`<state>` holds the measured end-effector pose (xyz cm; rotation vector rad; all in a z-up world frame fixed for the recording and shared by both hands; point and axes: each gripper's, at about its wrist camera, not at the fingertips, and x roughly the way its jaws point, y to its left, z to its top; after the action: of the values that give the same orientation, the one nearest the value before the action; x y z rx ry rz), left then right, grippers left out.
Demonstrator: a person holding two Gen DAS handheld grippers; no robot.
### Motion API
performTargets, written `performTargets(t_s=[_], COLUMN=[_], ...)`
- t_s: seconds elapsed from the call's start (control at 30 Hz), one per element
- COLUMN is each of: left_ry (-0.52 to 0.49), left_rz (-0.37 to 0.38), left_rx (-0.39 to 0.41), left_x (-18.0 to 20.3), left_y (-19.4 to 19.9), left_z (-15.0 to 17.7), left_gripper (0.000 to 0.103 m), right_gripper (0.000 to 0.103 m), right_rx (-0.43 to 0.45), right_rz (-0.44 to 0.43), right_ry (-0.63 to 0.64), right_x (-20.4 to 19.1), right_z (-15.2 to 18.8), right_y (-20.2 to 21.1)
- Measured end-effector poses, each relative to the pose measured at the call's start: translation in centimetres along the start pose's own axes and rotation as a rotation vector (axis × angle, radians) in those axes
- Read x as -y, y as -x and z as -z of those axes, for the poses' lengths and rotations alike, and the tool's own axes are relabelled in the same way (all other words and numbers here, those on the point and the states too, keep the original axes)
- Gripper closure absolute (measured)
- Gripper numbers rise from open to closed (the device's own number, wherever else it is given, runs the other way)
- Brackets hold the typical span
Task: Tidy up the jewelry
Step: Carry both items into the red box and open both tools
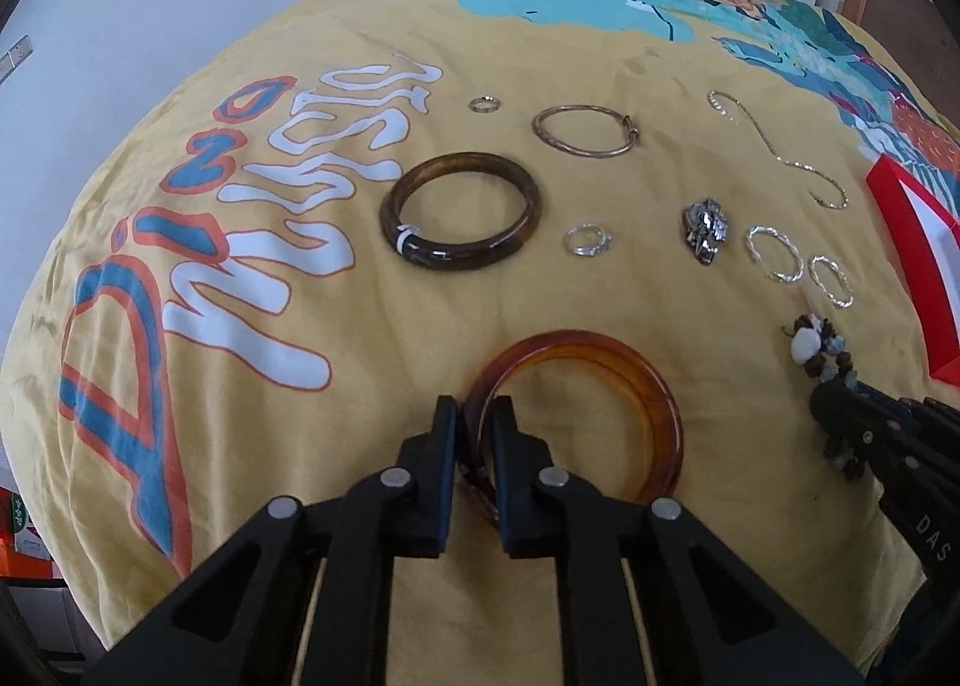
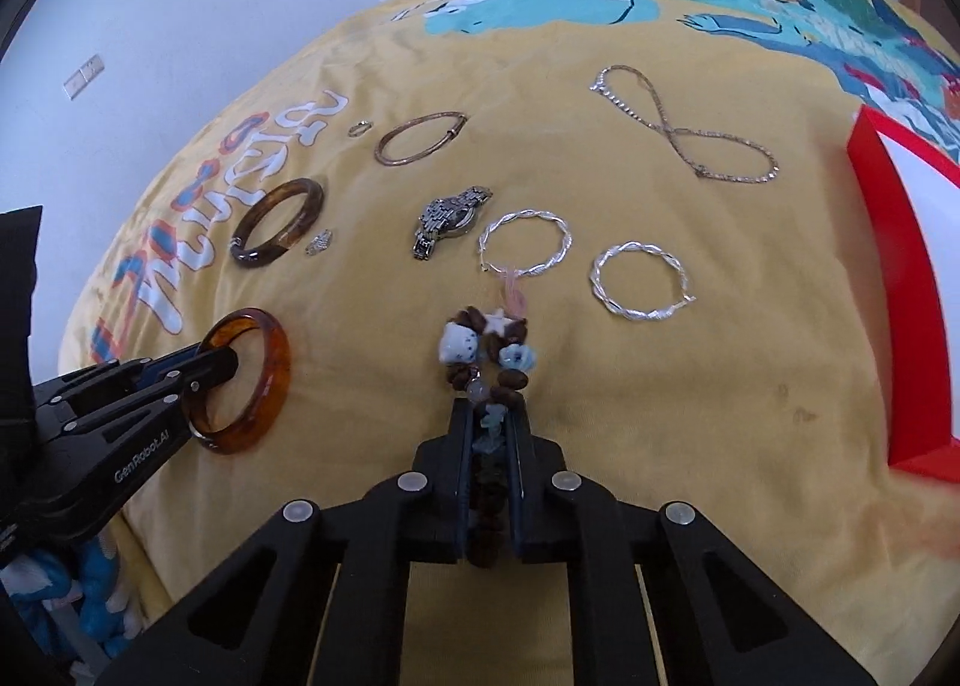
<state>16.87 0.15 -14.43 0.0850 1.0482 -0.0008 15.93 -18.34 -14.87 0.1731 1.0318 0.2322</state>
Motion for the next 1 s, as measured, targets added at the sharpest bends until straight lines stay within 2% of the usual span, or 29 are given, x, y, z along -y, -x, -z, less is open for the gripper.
performTargets(t_s=[0.23, 0.43, 0.6, 0.7, 0.83, 1.0], left_ry=[-0.006, -0.043, -0.106, -0.157, -0.228, -0.304], left_rz=[-0.007, 0.049, 0.137, 0.198, 0.258, 0.305], left_rx=[0.054, 0.107, 0.133, 0.141, 0.142, 0.119], left_x=[0.7, 3.6, 8.9, 13.6, 19.9, 26.8], left_y=[3.8, 7.5, 9.5, 9.9, 9.4, 7.5], left_z=[0.0, -1.0, -2.9, -4.4, -6.0, -7.0], left_gripper=[0.094, 0.094, 0.094, 0.094, 0.094, 0.094], right_gripper=[0.093, 0.093, 0.093, 0.093, 0.093, 0.093], right_rx=[0.079, 0.181, 0.266, 0.295, 0.293, 0.245], right_rz=[-0.033, -0.016, 0.062, 0.134, 0.228, 0.297], right_ry=[0.006, -0.005, -0.051, -0.089, -0.138, -0.204], right_x=[-0.6, 1.5, 6.4, 10.7, 16.2, 21.9], right_z=[0.7, 1.2, 0.3, -0.4, -0.7, -0.1], right_y=[5.1, 10.7, 14.5, 15.9, 16.1, 14.4])
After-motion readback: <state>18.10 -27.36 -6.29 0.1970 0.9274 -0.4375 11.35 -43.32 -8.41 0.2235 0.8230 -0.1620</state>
